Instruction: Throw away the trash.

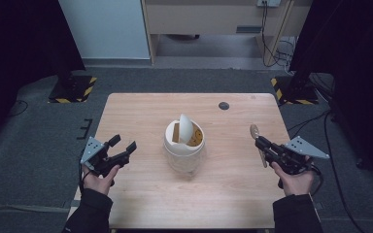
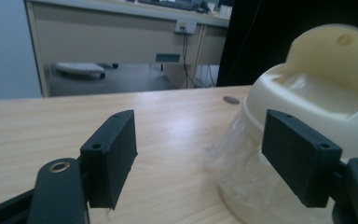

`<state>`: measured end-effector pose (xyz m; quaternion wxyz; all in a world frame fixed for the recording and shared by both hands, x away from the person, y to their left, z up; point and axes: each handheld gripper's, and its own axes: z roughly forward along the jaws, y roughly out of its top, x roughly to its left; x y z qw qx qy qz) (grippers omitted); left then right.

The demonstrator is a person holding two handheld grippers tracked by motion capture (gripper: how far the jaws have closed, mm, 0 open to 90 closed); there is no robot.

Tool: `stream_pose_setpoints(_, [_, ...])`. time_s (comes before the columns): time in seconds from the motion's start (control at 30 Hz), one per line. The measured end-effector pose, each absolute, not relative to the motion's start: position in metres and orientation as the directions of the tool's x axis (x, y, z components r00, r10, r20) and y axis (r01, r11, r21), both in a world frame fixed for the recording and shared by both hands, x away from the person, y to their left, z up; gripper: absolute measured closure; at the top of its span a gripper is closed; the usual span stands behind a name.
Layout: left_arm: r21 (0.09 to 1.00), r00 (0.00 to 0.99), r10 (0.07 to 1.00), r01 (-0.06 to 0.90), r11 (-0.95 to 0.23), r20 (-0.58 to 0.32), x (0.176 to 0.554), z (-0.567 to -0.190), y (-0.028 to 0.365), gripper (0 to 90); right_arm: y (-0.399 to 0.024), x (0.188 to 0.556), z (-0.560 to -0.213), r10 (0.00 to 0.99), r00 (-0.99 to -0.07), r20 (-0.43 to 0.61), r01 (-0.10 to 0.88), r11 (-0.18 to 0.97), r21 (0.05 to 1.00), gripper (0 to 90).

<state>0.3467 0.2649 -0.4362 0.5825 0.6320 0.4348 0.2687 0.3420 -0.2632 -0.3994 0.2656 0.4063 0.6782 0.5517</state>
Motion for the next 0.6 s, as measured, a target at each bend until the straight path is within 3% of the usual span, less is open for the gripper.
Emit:
stream_pose_setpoints(0.47, [0.989, 0.558, 0.820, 0.138, 0.055, -0.124, 0.342, -0.396, 0.225, 27.4, -0.255, 0.350, -0.368, 0.831, -0.553, 0.066, 0.162, 0.029, 0.986, 80.2])
stream_pose_setpoints(0.6, [0.987, 0.576, 0.803, 0.128, 0.096, -0.153, 0.345, -0.383, 0.213, 29.2, -0.251, 0.351, -0.366, 0.825, -0.561, 0.067, 0.152, 0.022, 0.988, 80.2])
